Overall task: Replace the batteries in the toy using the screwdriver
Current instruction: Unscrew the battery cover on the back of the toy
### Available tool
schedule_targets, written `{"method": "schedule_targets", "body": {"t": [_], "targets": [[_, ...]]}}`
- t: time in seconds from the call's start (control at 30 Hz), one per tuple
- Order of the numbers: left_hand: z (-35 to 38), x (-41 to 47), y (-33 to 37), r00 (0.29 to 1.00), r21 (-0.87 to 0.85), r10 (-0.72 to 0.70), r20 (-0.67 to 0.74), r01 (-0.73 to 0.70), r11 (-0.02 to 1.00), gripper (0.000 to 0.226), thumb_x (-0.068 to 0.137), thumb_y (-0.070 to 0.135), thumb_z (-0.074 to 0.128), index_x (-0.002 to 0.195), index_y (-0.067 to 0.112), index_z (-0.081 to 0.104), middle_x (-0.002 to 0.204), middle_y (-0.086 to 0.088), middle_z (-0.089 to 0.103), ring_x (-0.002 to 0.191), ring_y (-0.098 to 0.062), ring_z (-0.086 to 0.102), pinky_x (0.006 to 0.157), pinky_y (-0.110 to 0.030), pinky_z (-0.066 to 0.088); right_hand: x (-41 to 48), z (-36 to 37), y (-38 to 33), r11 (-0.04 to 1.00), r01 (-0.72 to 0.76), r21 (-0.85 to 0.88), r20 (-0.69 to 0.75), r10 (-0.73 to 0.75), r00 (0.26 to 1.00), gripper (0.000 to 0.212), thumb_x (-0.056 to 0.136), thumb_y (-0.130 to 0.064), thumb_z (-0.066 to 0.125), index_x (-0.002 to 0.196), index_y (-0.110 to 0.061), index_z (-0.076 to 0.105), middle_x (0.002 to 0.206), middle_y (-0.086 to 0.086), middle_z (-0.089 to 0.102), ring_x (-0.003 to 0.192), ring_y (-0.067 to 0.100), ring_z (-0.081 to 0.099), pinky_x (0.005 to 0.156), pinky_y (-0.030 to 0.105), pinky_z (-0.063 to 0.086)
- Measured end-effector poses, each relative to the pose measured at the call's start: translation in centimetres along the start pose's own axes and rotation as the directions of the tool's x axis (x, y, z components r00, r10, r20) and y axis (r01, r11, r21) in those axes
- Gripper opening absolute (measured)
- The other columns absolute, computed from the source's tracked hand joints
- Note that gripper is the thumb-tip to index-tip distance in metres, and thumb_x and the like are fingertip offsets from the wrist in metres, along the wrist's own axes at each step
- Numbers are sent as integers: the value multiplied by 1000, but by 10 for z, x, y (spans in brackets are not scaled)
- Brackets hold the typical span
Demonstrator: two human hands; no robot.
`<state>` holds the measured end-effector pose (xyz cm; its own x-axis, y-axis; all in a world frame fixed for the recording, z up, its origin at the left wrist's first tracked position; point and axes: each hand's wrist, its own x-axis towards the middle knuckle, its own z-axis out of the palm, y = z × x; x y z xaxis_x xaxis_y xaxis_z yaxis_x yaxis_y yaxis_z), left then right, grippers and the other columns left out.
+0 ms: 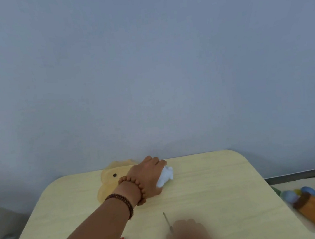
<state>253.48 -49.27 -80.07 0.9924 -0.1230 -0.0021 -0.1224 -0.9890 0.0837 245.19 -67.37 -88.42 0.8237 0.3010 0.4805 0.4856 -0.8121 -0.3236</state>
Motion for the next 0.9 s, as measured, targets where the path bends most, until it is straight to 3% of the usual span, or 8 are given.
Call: {"method": "schedule_targets", "body": {"t": [0.1,0.23,0.4,0.53,0.6,0.7,0.8,0.9], "targets": [[-15,-14,8,997,-148,-58,-51,50,988,63,81,35,57,138,24,34,120,5,51,113,-17,47,84,-33,50,-3,0,3,1000,21,-18,3,-21,1000,23,61,-41,56,53,-20,62,51,0,48,38,22,49,34,21,34],[-55,-59,25,986,-494,-118,-121,43,869,49,76,44,68,116,33,40,99,16,51,86,-8,53,68,-16,43,-4,-7,4,999,41,-11,-4,-41,999,18,64,-36,55,58,-23,65,54,1,51,42,25,54,34,22,35],[-71,-133,41,986,-695,-164,-26,101,712,40,75,52,65,113,48,53,111,17,55,98,-5,58,82,-22,51,-7,-23,11,999,-3,-40,38,4,999,22,69,-36,49,62,-24,66,59,2,54,46,26,59,38,23,25],[-53,-157,55,953,-873,-246,179,268,407,28,92,29,62,118,34,55,109,-3,63,68,-9,68,52,-17,49,-10,-42,28,992,-90,-85,100,98,990,20,71,-38,51,67,-27,68,64,2,57,55,27,65,35,29,31],[-38,-158,56,940,-898,-254,229,305,319,24,96,28,56,119,29,53,108,-11,64,60,-10,67,48,-18,46,-13,-49,36,992,-78,-102,90,87,992,5,69,-29,73,68,-26,69,65,1,57,56,27,65,37,28,30],[-21,-152,54,938,-901,-268,222,302,312,29,99,35,49,127,38,46,110,-10,60,63,-12,65,51,-24,49,-14,-56,47,988,-117,-100,152,132,980,29,53,-18,95,68,-24,71,65,2,57,57,27,65,35,29,36],[-10,-149,54,964,-916,-198,179,237,323,32,99,45,40,130,50,45,117,-3,55,72,-19,62,52,-32,51,-15,-59,52,991,-115,-69,157,125,980,30,54,-14,96,64,-21,69,67,3,55,57,28,62,38,28,32],[-4,-145,55,971,-916,-152,183,224,334,35,91,53,44,123,46,56,125,5,56,79,-14,62,56,-34,54,-18,-59,53,989,-138,-50,144,143,979,30,54,-14,96,62,-21,68,69,2,54,57,26,61,39,26,32]]}}
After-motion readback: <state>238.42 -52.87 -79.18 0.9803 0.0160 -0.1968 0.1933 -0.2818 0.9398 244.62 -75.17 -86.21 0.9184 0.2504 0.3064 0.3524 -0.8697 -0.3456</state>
